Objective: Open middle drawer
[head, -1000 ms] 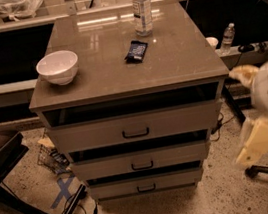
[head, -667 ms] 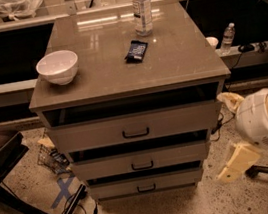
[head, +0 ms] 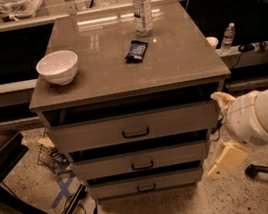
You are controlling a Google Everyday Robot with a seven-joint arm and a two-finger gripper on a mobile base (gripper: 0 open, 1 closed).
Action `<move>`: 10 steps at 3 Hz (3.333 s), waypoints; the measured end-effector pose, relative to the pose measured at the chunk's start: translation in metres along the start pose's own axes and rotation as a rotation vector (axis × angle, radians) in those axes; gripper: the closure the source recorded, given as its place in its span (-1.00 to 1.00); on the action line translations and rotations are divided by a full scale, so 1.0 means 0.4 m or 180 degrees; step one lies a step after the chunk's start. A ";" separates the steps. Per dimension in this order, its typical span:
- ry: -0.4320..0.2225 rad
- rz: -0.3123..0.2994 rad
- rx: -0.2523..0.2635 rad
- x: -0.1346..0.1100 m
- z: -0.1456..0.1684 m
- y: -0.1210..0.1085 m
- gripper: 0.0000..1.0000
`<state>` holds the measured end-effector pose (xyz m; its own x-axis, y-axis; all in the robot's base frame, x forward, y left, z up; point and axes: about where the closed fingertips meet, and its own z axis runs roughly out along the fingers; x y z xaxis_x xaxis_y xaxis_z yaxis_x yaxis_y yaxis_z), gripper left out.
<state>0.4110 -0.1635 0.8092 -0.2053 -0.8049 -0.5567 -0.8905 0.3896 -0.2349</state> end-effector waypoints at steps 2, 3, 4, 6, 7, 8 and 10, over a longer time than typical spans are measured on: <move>-0.0200 0.0190 -0.0220 0.108 0.361 0.083 -1.00; -0.0403 0.0208 -0.0114 0.150 0.511 0.066 -1.00; -0.0383 0.0158 -0.0136 0.140 0.523 0.085 -1.00; -0.0076 0.0080 -0.0290 0.277 0.708 0.152 -1.00; 0.0051 0.0168 -0.0315 0.380 0.793 0.136 -1.00; 0.0038 0.0120 -0.0281 0.373 0.797 0.123 -1.00; 0.0002 -0.0196 -0.0080 0.312 0.816 0.024 -1.00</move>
Offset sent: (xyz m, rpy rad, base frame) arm 0.0442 0.0498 -0.2277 0.1789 0.0335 -0.0107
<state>0.5094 -0.1144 0.4775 -0.1500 -0.8273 -0.5413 -0.9113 0.3280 -0.2487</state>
